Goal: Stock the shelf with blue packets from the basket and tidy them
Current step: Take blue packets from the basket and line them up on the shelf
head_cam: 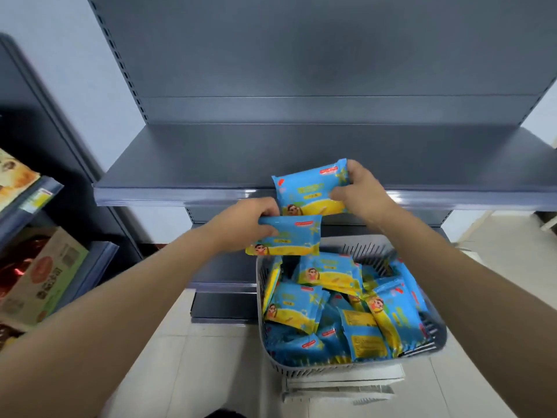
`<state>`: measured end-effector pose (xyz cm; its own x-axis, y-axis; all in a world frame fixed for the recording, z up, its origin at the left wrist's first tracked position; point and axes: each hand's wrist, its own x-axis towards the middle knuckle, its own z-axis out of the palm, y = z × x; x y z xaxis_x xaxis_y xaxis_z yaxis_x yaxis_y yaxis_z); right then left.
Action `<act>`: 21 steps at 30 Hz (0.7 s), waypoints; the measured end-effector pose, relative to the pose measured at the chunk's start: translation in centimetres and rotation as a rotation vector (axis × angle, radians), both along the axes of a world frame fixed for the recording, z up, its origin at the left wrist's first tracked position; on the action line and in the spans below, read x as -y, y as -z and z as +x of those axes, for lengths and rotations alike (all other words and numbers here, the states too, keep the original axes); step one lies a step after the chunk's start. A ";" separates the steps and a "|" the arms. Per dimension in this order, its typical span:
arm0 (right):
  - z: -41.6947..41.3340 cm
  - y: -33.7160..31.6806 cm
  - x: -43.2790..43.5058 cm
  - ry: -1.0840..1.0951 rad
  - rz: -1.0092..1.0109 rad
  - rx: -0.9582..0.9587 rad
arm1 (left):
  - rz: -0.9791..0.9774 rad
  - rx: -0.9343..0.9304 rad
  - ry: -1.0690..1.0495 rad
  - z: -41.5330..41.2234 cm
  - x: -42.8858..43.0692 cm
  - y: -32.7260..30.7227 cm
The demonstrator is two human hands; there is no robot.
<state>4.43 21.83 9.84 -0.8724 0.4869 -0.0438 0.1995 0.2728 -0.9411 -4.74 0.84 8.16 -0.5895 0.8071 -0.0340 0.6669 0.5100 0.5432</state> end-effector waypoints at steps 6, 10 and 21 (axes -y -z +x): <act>-6.5 -3.5 1.4 -0.038 0.004 -0.188 | 0.069 -0.103 -0.023 -5.6 1.6 -4.8; -12.4 -4.7 3.2 -0.008 0.046 -0.212 | 0.112 -0.103 -0.046 -11.6 3.6 -6.3; -34.3 -4.0 8.1 -0.068 0.025 -0.146 | 0.081 -0.077 -0.153 -32.1 8.6 -6.1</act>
<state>-29.84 13.73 13.89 -0.8996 0.4257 0.0975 0.0413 0.3051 -0.9514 -36.80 -7.78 14.23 -0.7037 0.7062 0.0776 0.6265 0.5653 0.5367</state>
